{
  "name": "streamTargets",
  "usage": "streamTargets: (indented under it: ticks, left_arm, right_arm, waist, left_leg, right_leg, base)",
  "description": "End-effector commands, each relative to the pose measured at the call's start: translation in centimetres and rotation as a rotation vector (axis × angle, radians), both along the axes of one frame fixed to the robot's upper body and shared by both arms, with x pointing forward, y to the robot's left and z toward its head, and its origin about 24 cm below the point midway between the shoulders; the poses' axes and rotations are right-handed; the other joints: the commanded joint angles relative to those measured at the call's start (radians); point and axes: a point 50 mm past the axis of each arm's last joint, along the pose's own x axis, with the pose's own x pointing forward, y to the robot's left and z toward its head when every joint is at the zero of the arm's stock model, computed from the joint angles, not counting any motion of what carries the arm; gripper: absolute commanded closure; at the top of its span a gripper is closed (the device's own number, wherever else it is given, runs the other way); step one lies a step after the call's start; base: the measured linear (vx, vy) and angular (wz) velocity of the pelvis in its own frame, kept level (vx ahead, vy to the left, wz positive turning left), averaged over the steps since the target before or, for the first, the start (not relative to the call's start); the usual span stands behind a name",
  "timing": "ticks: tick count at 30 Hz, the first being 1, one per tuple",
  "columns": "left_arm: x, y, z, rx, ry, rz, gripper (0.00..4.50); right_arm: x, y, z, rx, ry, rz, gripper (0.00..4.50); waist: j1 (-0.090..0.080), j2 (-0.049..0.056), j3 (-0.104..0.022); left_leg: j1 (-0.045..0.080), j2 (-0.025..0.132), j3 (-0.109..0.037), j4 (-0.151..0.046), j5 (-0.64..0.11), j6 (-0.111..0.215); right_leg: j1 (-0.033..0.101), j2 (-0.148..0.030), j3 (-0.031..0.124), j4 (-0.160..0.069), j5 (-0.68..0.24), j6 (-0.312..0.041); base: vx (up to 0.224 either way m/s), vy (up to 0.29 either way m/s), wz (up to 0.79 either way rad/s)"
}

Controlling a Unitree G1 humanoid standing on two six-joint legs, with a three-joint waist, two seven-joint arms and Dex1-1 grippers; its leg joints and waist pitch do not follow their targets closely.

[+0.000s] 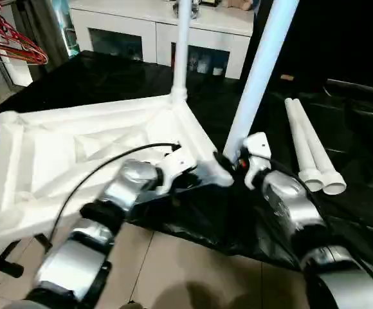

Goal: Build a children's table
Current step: Insert table leg to table base

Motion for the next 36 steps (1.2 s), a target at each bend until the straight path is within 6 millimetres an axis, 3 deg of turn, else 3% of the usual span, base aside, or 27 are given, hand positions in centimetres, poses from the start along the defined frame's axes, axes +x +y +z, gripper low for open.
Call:
streamTargets:
  ticks: [1,9,16,20,21,24,28,32,33,35,36]
  left_arm:
    - [0.8,-2.5,2.8,-0.083,-0.115,-0.019,4.5]
    - [0.4,-2.6,2.3,-0.058,-0.11,-0.052,4.5]
    - [0.4,-2.1,2.5,-0.061,-0.106,-0.065,4.5]
    - [0.4,-1.9,2.5,-0.058,-0.106,-0.069,4.5]
    - [0.4,-1.7,2.4,-0.055,-0.105,-0.072,4.5]
    - [0.3,-1.2,2.4,-0.05,-0.103,-0.091,4.5]
    - [0.3,-0.9,2.4,-0.048,-0.1,-0.113,4.5]
    - [0.1,-0.6,2.5,-0.048,-0.097,-0.145,4.5]
    - [0.0,-0.5,2.4,-0.049,-0.089,-0.166,4.5]
    - [-0.2,-0.3,2.4,-0.045,-0.08,-0.204,4.5]
    - [-0.3,-0.2,2.4,-0.044,-0.078,-0.21,4.5]
  right_arm:
    - [-2.3,0.5,-4.9,-0.025,0.253,-0.041,2.54]
    - [-1.9,1.7,-4.6,0.039,0.277,-0.05,2.54]
    - [-1.8,1.4,-4.6,0.034,0.302,-0.033,2.54]
    - [-1.7,1.4,-4.5,0.044,0.299,-0.024,2.54]
    - [-1.7,1.3,-4.4,0.039,0.291,-0.015,2.19]
    - [-1.2,1.1,-3.5,0.075,0.243,0.002,1.84]
    - [-0.8,1.0,-2.5,0.105,0.186,0.043,1.4]
    - [-0.5,0.6,-1.4,0.131,0.118,0.101,1.03]
    - [-0.5,0.3,-0.9,0.135,0.09,0.143,0.95]
    - [-0.7,-0.2,-0.5,0.125,0.057,0.207,0.81]
    - [-0.7,-0.3,-0.4,0.122,0.052,0.219,0.71]
  waist:
    - [-0.005,0.008,-0.043]
    - [0.0,0.005,-0.047]
    - [-0.005,0.009,-0.043]
    - [-0.004,0.008,-0.044]
    - [-0.004,0.008,-0.044]
    - [-0.003,0.005,-0.046]
    - [0.001,0.004,-0.051]
    - [0.005,0.004,-0.056]
    - [0.01,0.004,-0.063]
    - [0.015,0.004,-0.074]
    - [0.018,0.003,-0.076]
  left_leg:
    - [0.025,0.056,-0.036,-0.092,-0.48,-0.035]
    - [0.015,0.056,-0.027,-0.097,-0.391,-0.013]
    - [0.019,0.057,-0.033,-0.099,-0.451,-0.028]
    - [0.019,0.058,-0.033,-0.1,-0.448,-0.025]
    - [0.019,0.058,-0.033,-0.101,-0.447,-0.025]
    - [0.017,0.059,-0.032,-0.101,-0.439,-0.024]
    - [0.011,0.061,-0.025,-0.099,-0.357,-0.009]
    - [0.014,0.059,-0.015,-0.092,-0.299,0.009]
    - [0.007,0.059,-0.012,-0.088,-0.24,0.024]
    - [-0.003,0.059,-0.007,-0.074,-0.095,0.07]
    - [-0.002,0.059,-0.006,-0.07,-0.059,0.085]
  right_leg:
    - [0.011,-0.089,0.058,-0.099,-0.502,-0.134]
    - [0.02,-0.087,0.066,-0.085,-0.41,-0.158]
    - [0.015,-0.087,0.063,-0.095,-0.488,-0.135]
    - [0.013,-0.088,0.065,-0.094,-0.482,-0.134]
    - [0.013,-0.088,0.065,-0.094,-0.477,-0.136]
    - [0.015,-0.089,0.067,-0.091,-0.466,-0.14]
    - [0.021,-0.087,0.07,-0.077,-0.34,-0.179]
    - [0.023,-0.087,0.072,-0.069,-0.268,-0.21]
    - [0.033,-0.086,0.071,-0.056,-0.194,-0.221]
    - [0.041,-0.078,0.068,-0.024,0.024,-0.262]
    - [0.042,-0.075,0.066,-0.018,0.077,-0.273]
  base:
    - [0.0,0.0,0.0]
    - [0.0,0.0,0.0]
    - [0.0,0.0,0.0]
    - [0.0,0.0,0.0]
    - [0.0,0.0,0.0]
    - [0.0,0.0,0.0]
    - [0.0,0.0,0.0]
    - [0.0,0.0,0.0]
    - [0.052,-0.013,0.01]
    - [0.026,-0.007,0.0]
    - [0.0,0.0,0.0]
